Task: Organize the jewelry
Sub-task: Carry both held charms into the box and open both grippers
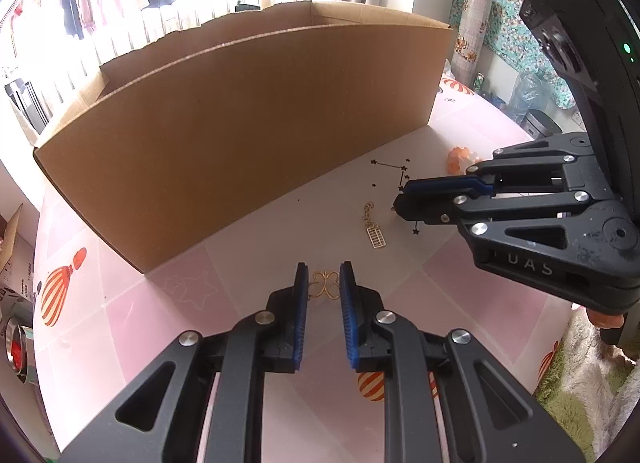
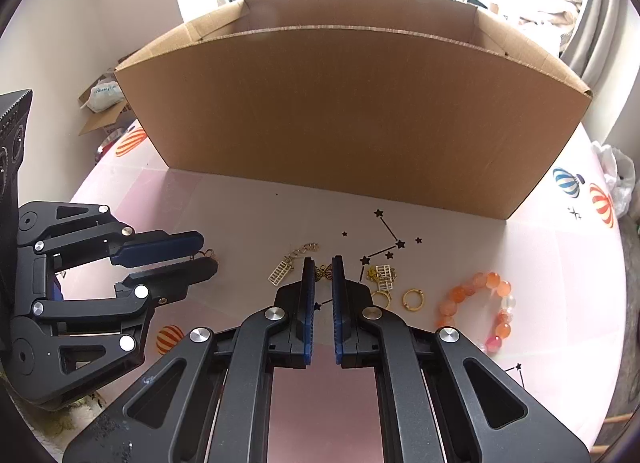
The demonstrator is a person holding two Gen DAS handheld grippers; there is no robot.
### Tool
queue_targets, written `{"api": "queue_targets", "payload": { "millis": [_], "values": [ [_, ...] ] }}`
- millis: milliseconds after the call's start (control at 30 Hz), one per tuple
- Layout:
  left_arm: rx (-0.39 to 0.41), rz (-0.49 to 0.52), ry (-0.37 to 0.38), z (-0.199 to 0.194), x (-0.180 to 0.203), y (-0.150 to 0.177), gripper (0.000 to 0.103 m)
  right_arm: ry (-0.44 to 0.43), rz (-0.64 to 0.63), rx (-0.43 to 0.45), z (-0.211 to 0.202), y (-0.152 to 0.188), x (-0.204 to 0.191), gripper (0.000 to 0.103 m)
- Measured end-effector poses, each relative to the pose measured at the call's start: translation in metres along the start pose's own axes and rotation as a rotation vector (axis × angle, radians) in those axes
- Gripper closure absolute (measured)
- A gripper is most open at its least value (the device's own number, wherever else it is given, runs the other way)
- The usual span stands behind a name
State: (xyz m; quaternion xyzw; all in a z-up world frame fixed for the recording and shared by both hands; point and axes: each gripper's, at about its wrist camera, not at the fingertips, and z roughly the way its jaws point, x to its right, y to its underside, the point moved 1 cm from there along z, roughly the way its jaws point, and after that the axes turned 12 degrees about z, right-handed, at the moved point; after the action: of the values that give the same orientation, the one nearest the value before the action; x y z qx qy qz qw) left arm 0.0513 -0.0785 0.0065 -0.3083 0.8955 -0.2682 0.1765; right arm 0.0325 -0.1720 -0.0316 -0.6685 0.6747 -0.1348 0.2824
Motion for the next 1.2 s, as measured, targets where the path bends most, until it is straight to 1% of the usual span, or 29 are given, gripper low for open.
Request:
{"api": "queue_targets", "payload": {
  "millis": [233,333,467,533,567,633,700,733,767,833,867,933,1000,1033,1100,1167,1200],
  "values": [
    [0.054,0.016,-0.04,-0.023,0.001,-0.011,0.088,-0.038,0.003,0.068,-0.027,-0.007,0.001,0.097],
    [0.098,0.007,-0.031,-0.037,-0.003,-0.022,0.088,-0.064,-0.005,0.12,-0.045,-0.015,-0.001,0.097],
    [0.178,0.023,-0.029,-0.058,-0.014,-0.043,0.088,-0.119,-0.027,0.209,-0.072,-0.039,0.004,0.097],
    [0.217,0.031,-0.026,-0.065,-0.021,-0.054,0.088,-0.136,-0.043,0.248,-0.085,-0.057,0.01,0.097],
    [0.23,0.034,-0.024,-0.067,-0.025,-0.061,0.088,-0.152,-0.05,0.262,-0.088,-0.067,0.012,0.097],
    [0.24,0.038,-0.017,-0.065,-0.034,-0.077,0.088,-0.189,-0.055,0.261,-0.088,-0.09,0.015,0.097],
    [0.231,0.032,-0.003,-0.057,-0.044,-0.095,0.088,-0.186,-0.056,0.229,-0.08,-0.114,0.019,0.097],
    [0.21,0.021,0.002,-0.049,-0.051,-0.103,0.088,-0.196,-0.058,0.195,-0.069,-0.128,0.018,0.097],
    [0.181,0.006,0.016,-0.039,-0.059,-0.112,0.088,-0.209,-0.05,0.155,-0.06,-0.139,0.02,0.097],
    [0.117,-0.043,0.073,-0.016,-0.077,-0.128,0.088,-0.227,-0.032,0.04,-0.038,-0.162,0.024,0.097],
    [0.079,-0.068,0.1,-0.005,-0.086,-0.134,0.088,-0.227,-0.021,-0.009,-0.026,-0.168,0.026,0.097],
    [-0.01,-0.115,0.134,0.023,-0.098,-0.145,0.088,-0.217,-0.014,-0.112,-0.005,-0.176,0.026,0.097],
    [-0.092,-0.17,0.189,0.05,-0.109,-0.15,0.088,-0.2,-0.014,-0.186,0.014,-0.183,0.027,0.097],
    [-0.124,-0.195,0.199,0.058,-0.113,-0.146,0.088,-0.193,-0.012,-0.216,0.024,-0.18,0.029,0.097],
    [-0.168,-0.223,0.206,0.072,-0.118,-0.148,0.088,-0.169,-0.019,-0.253,0.036,-0.181,0.028,0.097],
    [-0.207,-0.268,0.233,0.082,-0.123,-0.15,0.088,-0.147,-0.031,-0.28,0.046,-0.183,0.027,0.097],
    [-0.213,-0.291,0.248,0.084,-0.126,-0.15,0.088,-0.137,-0.037,-0.29,0.048,-0.182,0.026,0.097]
  ]
}}
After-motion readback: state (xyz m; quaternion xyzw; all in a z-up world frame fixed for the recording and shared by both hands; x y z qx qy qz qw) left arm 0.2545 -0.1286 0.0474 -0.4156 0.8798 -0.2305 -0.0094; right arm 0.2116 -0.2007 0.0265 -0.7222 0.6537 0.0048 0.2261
